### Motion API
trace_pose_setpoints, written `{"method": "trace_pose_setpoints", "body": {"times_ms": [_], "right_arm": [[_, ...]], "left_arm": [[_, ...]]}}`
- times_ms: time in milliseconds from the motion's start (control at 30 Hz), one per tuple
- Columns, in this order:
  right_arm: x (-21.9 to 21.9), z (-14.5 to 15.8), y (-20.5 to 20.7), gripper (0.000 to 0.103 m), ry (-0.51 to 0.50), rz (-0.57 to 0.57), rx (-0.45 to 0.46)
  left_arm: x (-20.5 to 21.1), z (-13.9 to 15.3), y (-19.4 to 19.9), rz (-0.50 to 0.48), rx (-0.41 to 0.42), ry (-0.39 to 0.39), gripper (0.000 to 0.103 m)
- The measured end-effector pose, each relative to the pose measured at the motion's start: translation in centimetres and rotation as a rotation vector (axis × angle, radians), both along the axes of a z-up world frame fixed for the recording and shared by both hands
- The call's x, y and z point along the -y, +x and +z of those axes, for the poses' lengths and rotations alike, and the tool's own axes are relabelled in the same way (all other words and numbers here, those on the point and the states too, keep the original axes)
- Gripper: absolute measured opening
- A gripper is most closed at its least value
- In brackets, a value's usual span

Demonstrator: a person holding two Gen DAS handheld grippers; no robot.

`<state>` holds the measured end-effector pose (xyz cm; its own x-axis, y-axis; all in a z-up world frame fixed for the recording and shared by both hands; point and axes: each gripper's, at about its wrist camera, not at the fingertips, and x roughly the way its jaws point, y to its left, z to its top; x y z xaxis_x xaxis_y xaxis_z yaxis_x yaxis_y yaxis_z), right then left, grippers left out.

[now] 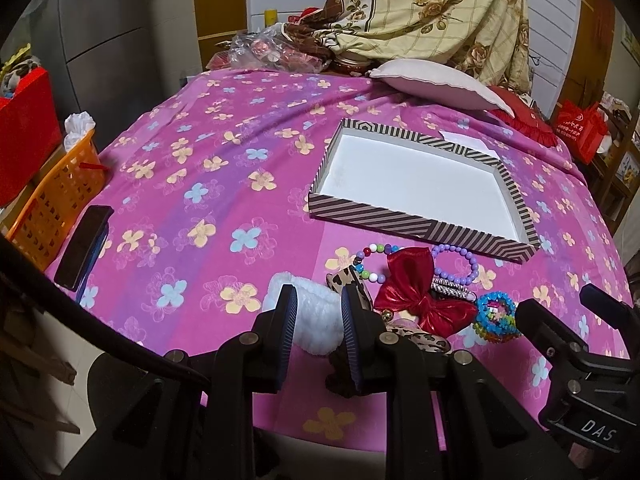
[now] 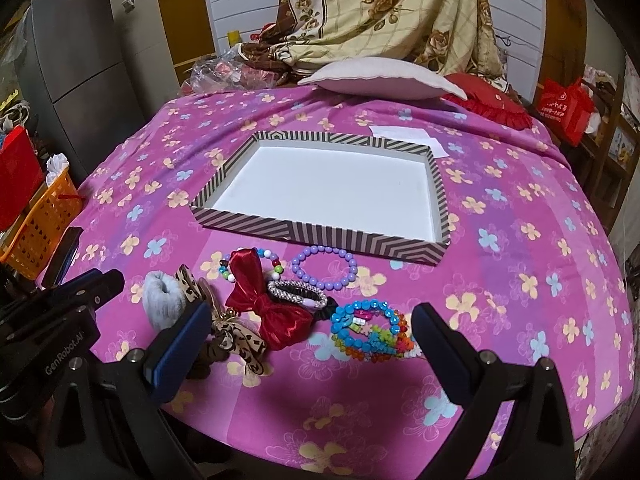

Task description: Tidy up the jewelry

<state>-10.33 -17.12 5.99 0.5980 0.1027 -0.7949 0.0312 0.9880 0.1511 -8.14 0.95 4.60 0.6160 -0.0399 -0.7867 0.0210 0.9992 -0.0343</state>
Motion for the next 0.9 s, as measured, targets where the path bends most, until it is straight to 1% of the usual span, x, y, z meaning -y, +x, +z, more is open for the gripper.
{"method": "trace_pose_setpoints", "body": {"times_ms": [67,433,600,800,900], "right_arm": [[-0.1,-0.1,0.1,0.102,-0.029,0.0,-0.01],[0.0,-0.5,0.1,0.102,-0.021,0.001,0.001],[-0.2,-1.5,0.3,0.102,-0.069,0.015,-0.025],[-0.2,-1.8,0.4,0.102,-0.056,0.012,-0.018],[-0.1,-2.0,0.5,0.102,-0.032,0.012,-0.016]], "left_arm": [[0.0,0.0,0.1,-0.001,-0.001,0.0,0.035],[0.0,-0.1,0.3,-0.005,-0.015,-0.002,0.035],[-0.2,-0.3,0.4,-0.007,-0.024,-0.003,0.035],[-0.7,-0.8,0.8,-0.004,-0.053,-0.027,0.035],[-1.0,-1.0,0.8,0.0,-0.057,-0.03,0.035]]}}
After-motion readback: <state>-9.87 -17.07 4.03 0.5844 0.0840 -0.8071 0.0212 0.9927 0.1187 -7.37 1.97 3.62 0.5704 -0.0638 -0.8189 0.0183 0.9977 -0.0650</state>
